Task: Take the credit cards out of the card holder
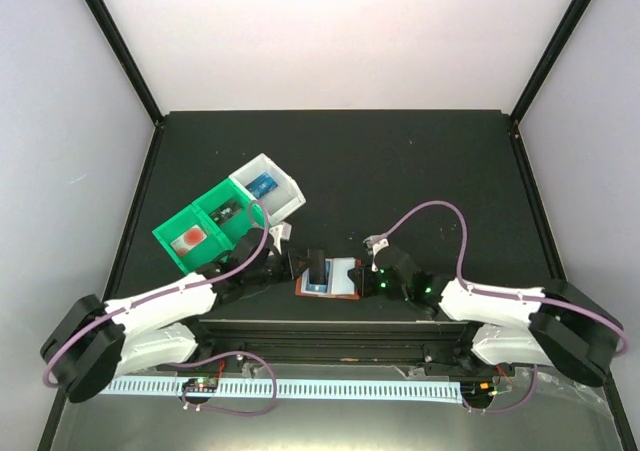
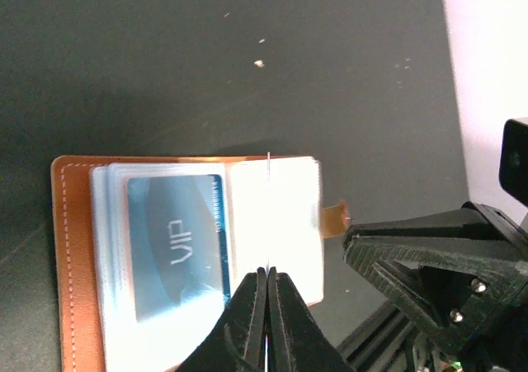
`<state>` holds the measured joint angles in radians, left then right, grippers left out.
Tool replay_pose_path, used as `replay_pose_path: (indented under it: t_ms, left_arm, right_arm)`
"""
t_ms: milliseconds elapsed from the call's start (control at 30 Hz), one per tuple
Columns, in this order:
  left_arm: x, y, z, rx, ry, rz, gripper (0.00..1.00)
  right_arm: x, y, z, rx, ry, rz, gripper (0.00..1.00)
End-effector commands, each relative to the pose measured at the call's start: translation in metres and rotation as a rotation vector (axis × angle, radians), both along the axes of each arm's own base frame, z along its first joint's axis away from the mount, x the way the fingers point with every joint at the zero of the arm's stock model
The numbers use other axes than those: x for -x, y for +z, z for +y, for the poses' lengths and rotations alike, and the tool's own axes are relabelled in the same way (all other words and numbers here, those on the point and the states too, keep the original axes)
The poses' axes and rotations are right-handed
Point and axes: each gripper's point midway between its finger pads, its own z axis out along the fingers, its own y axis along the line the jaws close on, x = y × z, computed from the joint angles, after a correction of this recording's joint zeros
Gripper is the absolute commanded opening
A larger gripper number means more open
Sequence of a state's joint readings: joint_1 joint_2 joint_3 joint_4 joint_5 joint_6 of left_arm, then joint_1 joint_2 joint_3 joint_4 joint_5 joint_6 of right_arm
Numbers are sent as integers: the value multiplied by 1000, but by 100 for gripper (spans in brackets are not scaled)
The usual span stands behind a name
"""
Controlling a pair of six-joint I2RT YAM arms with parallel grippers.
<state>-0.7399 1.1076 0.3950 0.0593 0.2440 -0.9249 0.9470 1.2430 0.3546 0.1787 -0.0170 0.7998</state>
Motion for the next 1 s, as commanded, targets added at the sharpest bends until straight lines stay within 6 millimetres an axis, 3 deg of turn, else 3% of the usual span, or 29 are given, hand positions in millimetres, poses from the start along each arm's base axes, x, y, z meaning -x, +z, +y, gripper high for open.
replay_pose_path:
  t_ms: [0,133,300,533,733,967]
  left_arm:
    - [-1,19,8,5,-6,-89,2]
    - [1,41,4,49,-64,-205,2]
    - [2,71,3,55,-127,-494,2]
    - [17,122,0,25,-221,-900,2]
    - [22,125,1,-63,-257,-1038,2]
    - [26,114,-7,-144,-318,-1095,2]
  right_arm:
    - [-2,41,7,-26,56,-82,12]
    - [4,78,17,-122,70,-41,14]
    - [9,104,13,-190,-45,111,28]
    - [15,133,8,-278,-233,351,39]
    - [21,165,23,-394,-216,436,42]
    - [13,181,19,-421,-300,451,46]
